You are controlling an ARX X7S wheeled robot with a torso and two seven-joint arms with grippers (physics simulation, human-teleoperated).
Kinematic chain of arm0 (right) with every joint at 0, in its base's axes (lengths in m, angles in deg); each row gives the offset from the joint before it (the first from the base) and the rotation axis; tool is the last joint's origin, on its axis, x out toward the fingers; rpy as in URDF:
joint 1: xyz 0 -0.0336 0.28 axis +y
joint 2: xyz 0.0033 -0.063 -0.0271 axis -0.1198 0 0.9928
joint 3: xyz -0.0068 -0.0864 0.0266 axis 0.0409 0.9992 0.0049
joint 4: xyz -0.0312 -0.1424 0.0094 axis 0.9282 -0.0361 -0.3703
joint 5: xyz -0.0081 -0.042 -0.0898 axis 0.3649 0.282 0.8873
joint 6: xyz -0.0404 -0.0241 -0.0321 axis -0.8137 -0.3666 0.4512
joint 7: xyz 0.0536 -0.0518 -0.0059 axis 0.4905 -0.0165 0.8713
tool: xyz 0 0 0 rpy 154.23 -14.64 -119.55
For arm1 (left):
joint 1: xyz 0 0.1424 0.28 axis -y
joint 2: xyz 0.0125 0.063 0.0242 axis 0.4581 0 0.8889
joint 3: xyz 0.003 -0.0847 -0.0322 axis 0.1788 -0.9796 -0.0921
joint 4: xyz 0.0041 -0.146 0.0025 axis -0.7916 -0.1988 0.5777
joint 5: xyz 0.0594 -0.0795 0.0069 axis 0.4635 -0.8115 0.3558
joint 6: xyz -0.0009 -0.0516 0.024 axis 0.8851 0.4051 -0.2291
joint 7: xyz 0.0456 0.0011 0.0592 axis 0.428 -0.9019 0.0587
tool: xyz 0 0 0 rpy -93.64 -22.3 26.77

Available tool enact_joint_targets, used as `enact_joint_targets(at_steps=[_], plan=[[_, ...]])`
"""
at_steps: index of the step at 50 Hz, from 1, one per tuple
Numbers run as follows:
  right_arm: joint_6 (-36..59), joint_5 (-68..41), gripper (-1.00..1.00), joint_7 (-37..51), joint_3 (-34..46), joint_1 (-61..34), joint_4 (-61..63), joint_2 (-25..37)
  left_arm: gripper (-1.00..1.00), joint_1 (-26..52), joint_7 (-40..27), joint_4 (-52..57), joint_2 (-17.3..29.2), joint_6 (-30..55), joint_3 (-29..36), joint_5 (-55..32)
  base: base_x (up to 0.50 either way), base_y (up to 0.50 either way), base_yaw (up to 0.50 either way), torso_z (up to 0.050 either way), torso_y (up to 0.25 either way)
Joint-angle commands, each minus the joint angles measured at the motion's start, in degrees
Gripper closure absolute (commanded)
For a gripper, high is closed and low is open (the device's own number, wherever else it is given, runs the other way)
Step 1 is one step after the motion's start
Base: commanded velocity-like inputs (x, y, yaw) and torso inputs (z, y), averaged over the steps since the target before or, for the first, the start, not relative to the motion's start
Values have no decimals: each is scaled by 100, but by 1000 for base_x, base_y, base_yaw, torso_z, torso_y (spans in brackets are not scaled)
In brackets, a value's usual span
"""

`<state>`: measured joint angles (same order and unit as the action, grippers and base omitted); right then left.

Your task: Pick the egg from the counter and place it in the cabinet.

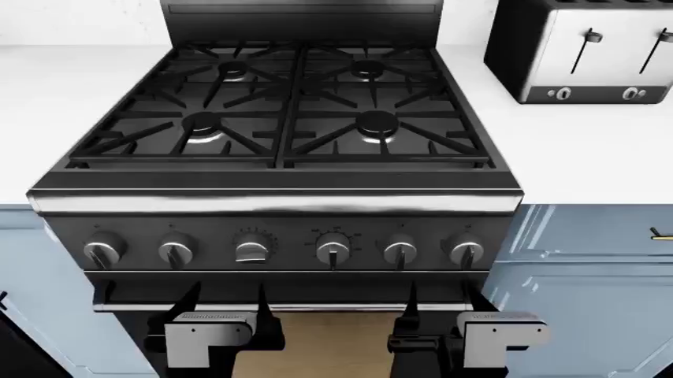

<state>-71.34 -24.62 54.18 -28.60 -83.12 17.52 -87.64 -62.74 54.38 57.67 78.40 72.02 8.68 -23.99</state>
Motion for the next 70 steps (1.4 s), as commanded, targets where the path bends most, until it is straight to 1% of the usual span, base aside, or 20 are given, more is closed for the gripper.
enact_joint_targets(at_steps=[1, 4, 6, 9, 11, 13, 16, 18, 20, 21, 22, 25, 26, 28, 29, 30, 42, 47, 62, 70], plan=[[21, -87, -100, 132, 105, -8, 10, 86, -100, 13, -117, 18, 95, 22, 93, -81, 0, 0, 0, 0, 0], [126, -238, -100, 211, 140, -57, 11, 148, -100, -18, -219, 178, 169, 115, 117, -172, 0, 0, 0, 0, 0], [633, -333, -100, 260, 145, 15, 581, 207, -100, -205, -238, 814, 247, 584, 106, -273, 0, 0, 0, 0, 0], [2041, -440, -100, 294, 154, 107, 2287, 404, -100, -481, -236, 2593, 514, 2128, -125, -598, 0, 0, 0, 0, 0], [3422, -596, -100, 301, 100, -115, 3644, 582, -100, -402, -282, 3650, 761, 3216, -397, -810, 0, 0, 0, 0, 0], [4742, -794, -100, 330, -9, -548, 4686, 713, -100, -13, -344, 4603, 997, 4527, -821, -1149, 0, 0, 0, 0, 0], [7010, -1255, -100, 334, -403, -1663, 5984, 796, -100, 1122, -334, 5651, 1309, 6711, -1619, -1815, 0, 0, 0, 0, 0], [7569, -2892, -100, 1730, -875, -2446, 5999, 1700, -100, 2086, -449, 5996, 1568, 8045, -2176, -2521, 0, 0, 0, 0, 0], [8745, -4611, -100, 3449, -1944, -3514, 5956, 1947, -100, 2946, -1368, 5950, 2032, 8996, -2955, -4239, 0, 0, 0, 0, 0], [8769, -5471, -100, 4309, -1930, -4022, 5519, 2278, -100, 3213, -2227, 5527, 2494, 8997, -3254, -5099, 0, 0, 0, 0, 0], [8283, -6330, -100, 5168, -1392, -4506, 5133, 2834, -100, 3540, -3087, 5049, 2963, 8990, -3370, -5958, 0, 0, 0, 0, 0], [7356, -8908, -100, 7746, -275, -5697, 4725, 3756, -100, 4069, -5665, 4333, 4046, 8508, -2880, -8537, 0, 0, 0, 0, 0], [7158, -9768, -100, 8606, -49, -6003, 4664, 3982, -100, 4174, -6274, 4237, 4383, 8291, -2718, -9396, 0, 0, 0, 0, 0], [6851, -11487, -100, 8922, 247, -6419, 4612, 4336, -100, 4341, -6650, 4115, 4892, 7963, -2533, -11113, 0, 0, 0, 0, 0], [6693, -12346, -100, 8955, 366, -6571, 4613, 4512, -100, 4383, -6746, 4078, 5071, 7864, -2506, -11284, 0, 0, 0, 0, 0], [6554, -12466, -100, 8960, 481, -6713, 4616, 4686, -100, 4434, -6817, 4046, 5224, 7783, -2466, -11422, 0, 0, 0, 0, 0], [6001, -12610, -100, 8835, 707, -6917, 4782, 5526, -100, 4544, -7158, 3980, 5917, 7148, -2316, -12330, 0, 0, 0, 23, 0], [5952, -12527, -100, 8811, 856, -7009, 4816, 5605, -100, 4563, -7163, 3984, 5974, 7065, -2310, -12403, 0, 0, 0, 50, 0], [5969, -12194, -100, 8563, 1027, -6955, 4857, 5585, -100, 4708, -7094, 3971, 5957, 6934, -2115, -12333, 40, 500, 0, 50, 0], [5957, -12143, -100, 8556, 1175, -7057, 4876, 5572, -100, 4588, -6991, 3976, 5892, 6999, -2291, -12240, 39, 500, 0, 42, 0]])
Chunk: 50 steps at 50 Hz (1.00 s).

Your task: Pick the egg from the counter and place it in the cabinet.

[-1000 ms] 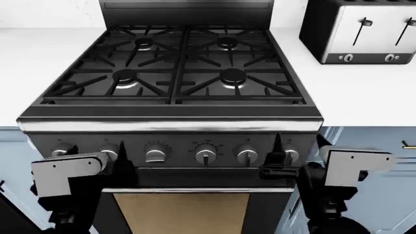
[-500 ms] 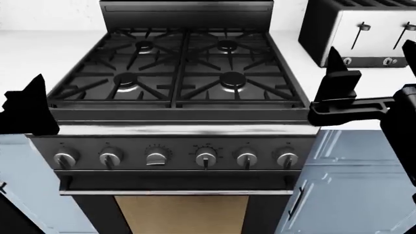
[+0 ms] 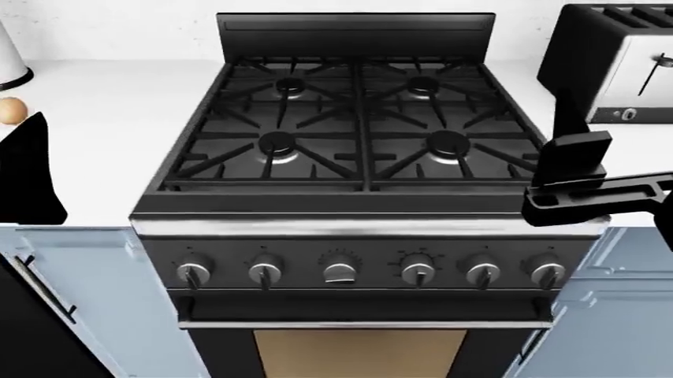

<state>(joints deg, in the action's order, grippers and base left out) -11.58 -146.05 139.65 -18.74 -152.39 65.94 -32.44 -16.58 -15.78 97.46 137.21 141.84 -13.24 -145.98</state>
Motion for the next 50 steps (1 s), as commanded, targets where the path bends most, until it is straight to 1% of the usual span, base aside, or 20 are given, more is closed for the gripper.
enact_joint_targets(at_steps=[1, 27, 36, 50], plan=[[-20, 12, -100, 4, 202, -135, 36, 50, -100, -37, 41, -2, 0, 27, -121, -24, 43, 500, 0, 0, 0], [7, 357, -100, -288, 249, -44, 76, 64, -100, -101, 225, 57, -76, 44, -202, 178, 44, 500, 0, 0, 0], [11, 433, -100, -317, 295, -5, 109, 68, -100, -161, 389, 39, -215, 141, -243, 389, 72, 496, 0, 0, 0], [-7, 496, -100, -342, 365, -17, 127, 74, -100, -124, 415, 55, -192, 86, -160, 448, 89, 493, 0, 0, 0]])
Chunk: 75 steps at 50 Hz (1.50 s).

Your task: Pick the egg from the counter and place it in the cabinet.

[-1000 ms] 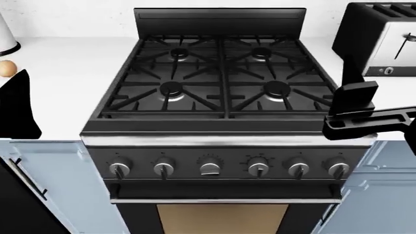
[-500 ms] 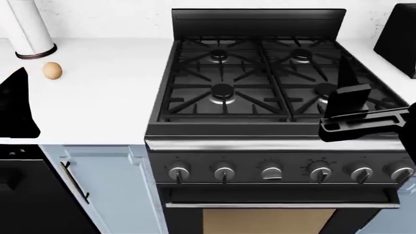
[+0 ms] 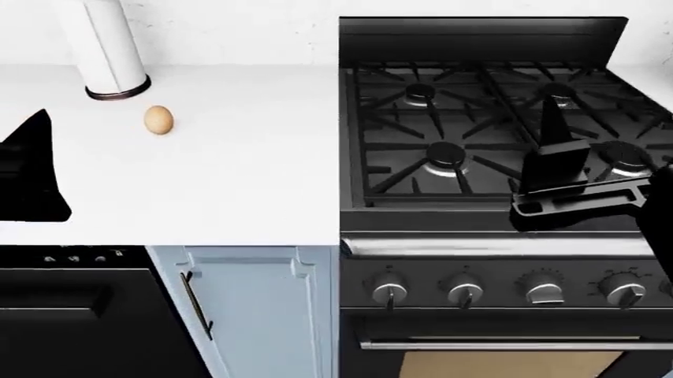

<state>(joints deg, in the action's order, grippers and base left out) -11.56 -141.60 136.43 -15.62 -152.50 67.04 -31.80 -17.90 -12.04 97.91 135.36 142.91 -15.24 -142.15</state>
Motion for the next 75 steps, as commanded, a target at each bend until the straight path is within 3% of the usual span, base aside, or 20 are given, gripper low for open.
enact_joint_targets(at_steps=[1, 43, 75], plan=[[-12, 53, -100, -20, 59, -6, 19, 13, -100, 10, 40, 11, -6, -28, 46, 68, 97, 492, 0, 0, 0], [-99, 136, -100, -73, 266, -94, 44, 46, -100, -7, 17, 102, 155, -244, 89, 33, 106, 491, 0, 0, 0], [-155, 175, -100, -138, 344, -126, 88, 116, -100, -52, 201, 114, 131, -260, 37, 199, 281, 402, 0, 0, 0]])
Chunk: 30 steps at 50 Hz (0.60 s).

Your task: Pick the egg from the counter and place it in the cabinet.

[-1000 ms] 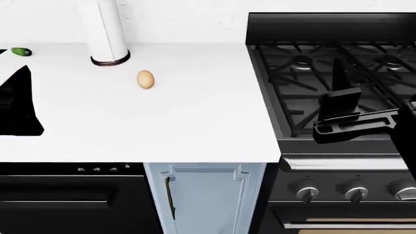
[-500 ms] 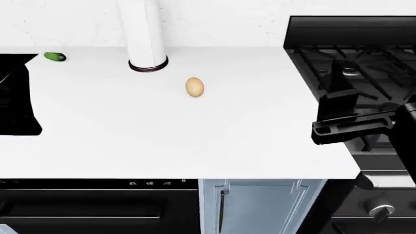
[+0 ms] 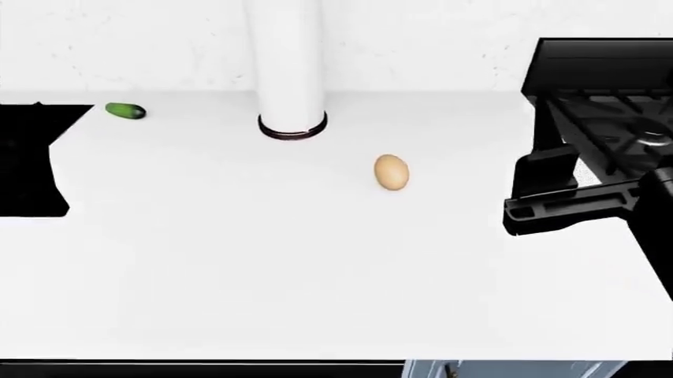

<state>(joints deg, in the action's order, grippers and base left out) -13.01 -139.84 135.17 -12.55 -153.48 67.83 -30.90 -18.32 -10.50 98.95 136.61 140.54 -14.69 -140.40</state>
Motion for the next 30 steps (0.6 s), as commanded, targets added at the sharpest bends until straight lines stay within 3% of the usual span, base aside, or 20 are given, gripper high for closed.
enact_joint_targets(at_steps=[1, 30], plan=[[-9, -6, -100, -6, 47, -41, 11, 26, -100, -13, 52, 11, 7, -24, -22, 27, 339, 278, 0, 0, 0], [2, 42, -100, 7, 216, -165, -8, 27, -100, 35, 39, 25, 86, -141, 109, 64, 245, 196, 0, 0, 1]])
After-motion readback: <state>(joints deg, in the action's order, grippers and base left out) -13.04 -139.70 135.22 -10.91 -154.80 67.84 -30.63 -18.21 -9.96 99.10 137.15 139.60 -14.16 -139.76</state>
